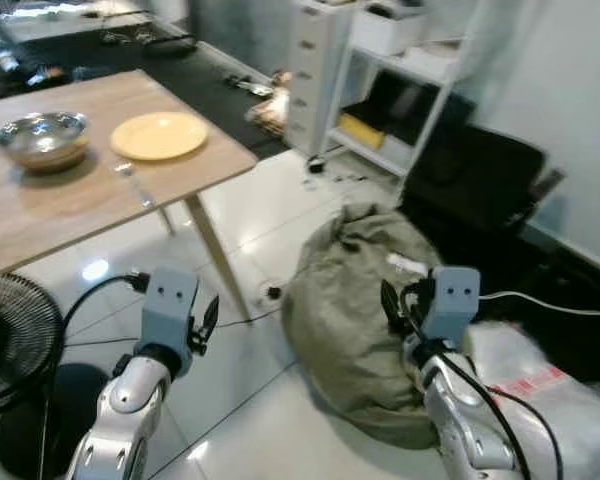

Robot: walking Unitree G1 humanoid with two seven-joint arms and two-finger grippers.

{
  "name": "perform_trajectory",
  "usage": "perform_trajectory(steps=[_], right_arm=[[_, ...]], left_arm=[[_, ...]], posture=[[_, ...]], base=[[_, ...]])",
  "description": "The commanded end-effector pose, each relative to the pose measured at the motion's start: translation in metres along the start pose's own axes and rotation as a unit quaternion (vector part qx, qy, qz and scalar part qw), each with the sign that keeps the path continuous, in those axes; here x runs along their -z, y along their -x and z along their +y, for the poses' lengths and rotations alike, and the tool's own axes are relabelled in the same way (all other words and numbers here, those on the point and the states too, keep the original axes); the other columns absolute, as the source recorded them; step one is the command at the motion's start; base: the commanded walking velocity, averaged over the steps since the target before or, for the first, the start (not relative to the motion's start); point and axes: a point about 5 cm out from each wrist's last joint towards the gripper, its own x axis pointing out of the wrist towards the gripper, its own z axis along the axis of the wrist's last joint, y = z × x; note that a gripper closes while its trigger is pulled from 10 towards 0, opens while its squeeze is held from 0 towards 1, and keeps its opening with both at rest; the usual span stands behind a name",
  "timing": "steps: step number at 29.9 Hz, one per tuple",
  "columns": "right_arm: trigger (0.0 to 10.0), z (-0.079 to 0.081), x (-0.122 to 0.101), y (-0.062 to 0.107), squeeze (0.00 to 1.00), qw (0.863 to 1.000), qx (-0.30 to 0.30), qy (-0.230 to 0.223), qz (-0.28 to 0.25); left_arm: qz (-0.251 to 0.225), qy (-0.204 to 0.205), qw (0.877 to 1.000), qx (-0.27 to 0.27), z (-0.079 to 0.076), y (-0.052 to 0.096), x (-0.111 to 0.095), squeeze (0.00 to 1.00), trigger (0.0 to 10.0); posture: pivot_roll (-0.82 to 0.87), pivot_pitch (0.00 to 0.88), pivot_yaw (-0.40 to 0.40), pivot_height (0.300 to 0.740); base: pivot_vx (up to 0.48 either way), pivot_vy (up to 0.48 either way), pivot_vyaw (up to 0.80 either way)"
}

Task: Setting the table

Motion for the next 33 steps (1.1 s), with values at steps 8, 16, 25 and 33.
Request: perform_trajectory(steps=[8, 16, 25, 33], right_arm=[[10.0, 0.004, 0.079, 0.029, 0.0, 0.986, -0.067, -0.003, 0.153], [10.0, -0.019, 0.097, 0.035, 0.0, 0.98, 0.009, -0.009, 0.2], [10.0, -0.026, 0.119, 0.048, 0.0, 0.969, 0.03, -0.023, 0.245], [10.0, -0.016, 0.111, 0.039, 0.0, 0.977, 0.011, -0.022, 0.211]], left_arm=[[0.167, 0.028, 0.985, -0.028, 0.009, 0.026, 0.098, 0.0, 10.0], [0.15, -0.003, 0.988, 0.029, -0.008, 0.018, 0.1, 0.0, 10.0], [0.147, -0.058, 0.984, 0.077, -0.013, 0.009, 0.104, 0.0, 10.0], [0.145, -0.027, 0.986, 0.084, -0.021, 0.004, 0.105, 0.0, 10.0]], posture=[[0.02, 0.016, 0.033, 0.74], [0.01, 0.013, 0.032, 0.74], [-0.01, 0.005, 0.054, 0.74], [-0.02, 0.0, 0.062, 0.74]], base=[[0.0, 0.0, -0.8], [0.0, 0.0, -0.8], [0.0, 0.0, -0.8], [0.0, 0.0, -0.8]])
